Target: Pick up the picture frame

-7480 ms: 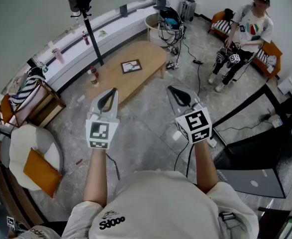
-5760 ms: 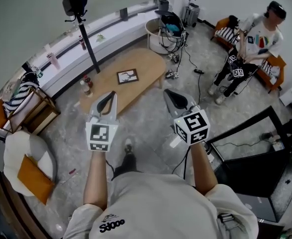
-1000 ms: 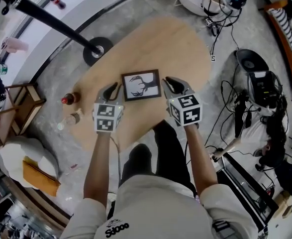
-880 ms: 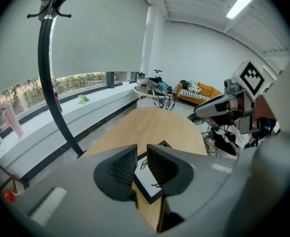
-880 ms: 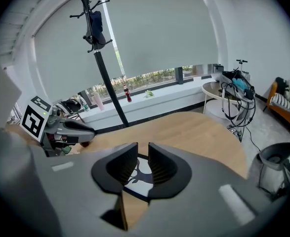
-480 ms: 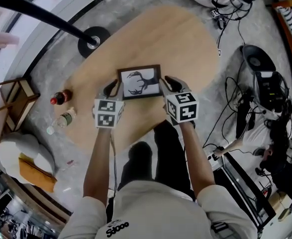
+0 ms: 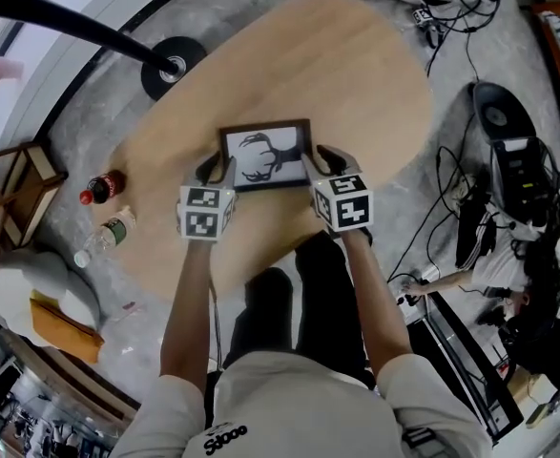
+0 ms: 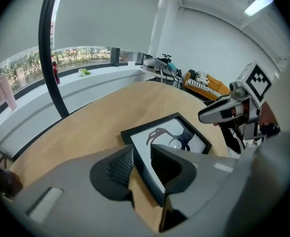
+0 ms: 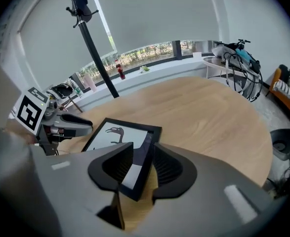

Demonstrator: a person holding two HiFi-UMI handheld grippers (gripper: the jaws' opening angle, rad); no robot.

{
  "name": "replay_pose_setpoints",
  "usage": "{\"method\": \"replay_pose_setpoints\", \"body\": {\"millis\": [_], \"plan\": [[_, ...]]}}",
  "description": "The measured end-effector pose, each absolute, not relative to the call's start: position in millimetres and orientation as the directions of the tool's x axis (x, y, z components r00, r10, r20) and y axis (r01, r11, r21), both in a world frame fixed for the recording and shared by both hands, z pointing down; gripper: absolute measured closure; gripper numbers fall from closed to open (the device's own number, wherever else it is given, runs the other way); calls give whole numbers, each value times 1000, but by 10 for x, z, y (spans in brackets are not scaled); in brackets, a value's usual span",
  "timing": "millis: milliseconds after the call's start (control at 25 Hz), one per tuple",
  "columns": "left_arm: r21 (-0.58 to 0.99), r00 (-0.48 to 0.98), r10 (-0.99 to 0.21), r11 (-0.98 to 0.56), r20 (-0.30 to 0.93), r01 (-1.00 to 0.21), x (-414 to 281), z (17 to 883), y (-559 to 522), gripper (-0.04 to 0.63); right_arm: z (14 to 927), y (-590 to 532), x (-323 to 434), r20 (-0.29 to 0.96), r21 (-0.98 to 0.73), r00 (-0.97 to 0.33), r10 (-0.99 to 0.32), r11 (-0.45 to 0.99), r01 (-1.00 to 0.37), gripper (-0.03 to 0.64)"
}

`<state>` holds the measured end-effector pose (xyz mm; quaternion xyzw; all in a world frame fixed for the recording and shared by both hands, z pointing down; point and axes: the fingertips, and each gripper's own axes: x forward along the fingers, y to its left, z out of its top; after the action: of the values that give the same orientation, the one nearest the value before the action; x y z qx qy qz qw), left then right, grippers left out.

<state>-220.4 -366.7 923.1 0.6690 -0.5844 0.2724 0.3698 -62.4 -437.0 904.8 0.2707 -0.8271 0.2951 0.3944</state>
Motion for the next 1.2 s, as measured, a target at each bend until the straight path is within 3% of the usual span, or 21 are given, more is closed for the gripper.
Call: {"method": "replay_pose_setpoints", "body": {"millis": [1200], "plan": [[215,168,-469,48,867,-976,-2226,9555,-3649,485,9541,-4356,-639,882,-294,-461,-98,649,-702,492]]}}
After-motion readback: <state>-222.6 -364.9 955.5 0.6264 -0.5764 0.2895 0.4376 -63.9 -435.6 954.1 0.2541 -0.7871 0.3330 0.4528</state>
